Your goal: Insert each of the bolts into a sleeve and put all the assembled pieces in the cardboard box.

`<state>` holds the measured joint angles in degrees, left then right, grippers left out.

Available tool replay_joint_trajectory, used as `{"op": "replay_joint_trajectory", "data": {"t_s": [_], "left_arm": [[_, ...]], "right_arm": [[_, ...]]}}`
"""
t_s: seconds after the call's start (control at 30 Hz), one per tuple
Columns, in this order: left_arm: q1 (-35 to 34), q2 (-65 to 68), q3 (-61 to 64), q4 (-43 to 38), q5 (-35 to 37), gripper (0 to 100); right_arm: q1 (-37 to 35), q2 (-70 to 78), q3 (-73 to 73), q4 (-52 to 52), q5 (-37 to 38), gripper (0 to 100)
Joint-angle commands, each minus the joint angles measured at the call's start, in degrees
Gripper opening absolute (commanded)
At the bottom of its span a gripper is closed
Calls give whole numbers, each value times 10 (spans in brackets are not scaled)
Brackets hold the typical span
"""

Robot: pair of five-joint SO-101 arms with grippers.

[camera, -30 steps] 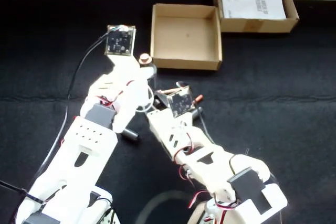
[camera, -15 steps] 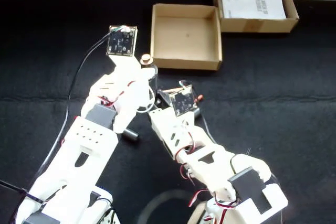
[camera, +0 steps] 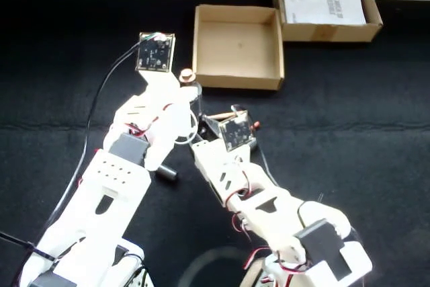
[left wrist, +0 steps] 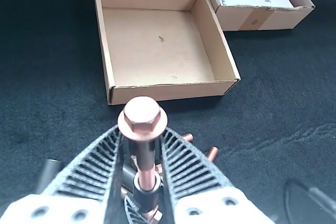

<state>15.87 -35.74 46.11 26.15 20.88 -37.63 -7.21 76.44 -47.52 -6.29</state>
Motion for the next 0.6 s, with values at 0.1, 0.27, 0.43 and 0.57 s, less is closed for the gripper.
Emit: {"op": "replay_joint_trajectory", "data": {"t_s": [0.1,0.27,0.43,0.57], "left_arm": [[0,-2,5,-4,-2,8],[0,-2,24,-4,-2,8],[7,-2,51,-4,-2,8],[18,-3,84,-4,-2,9]], "right_arm": [[3,-35,1,-11,-4,6],[3,-37,1,-11,-4,6],[3,-36,1,-11,-4,6],[3,-34,1,-11,-4,6]]}}
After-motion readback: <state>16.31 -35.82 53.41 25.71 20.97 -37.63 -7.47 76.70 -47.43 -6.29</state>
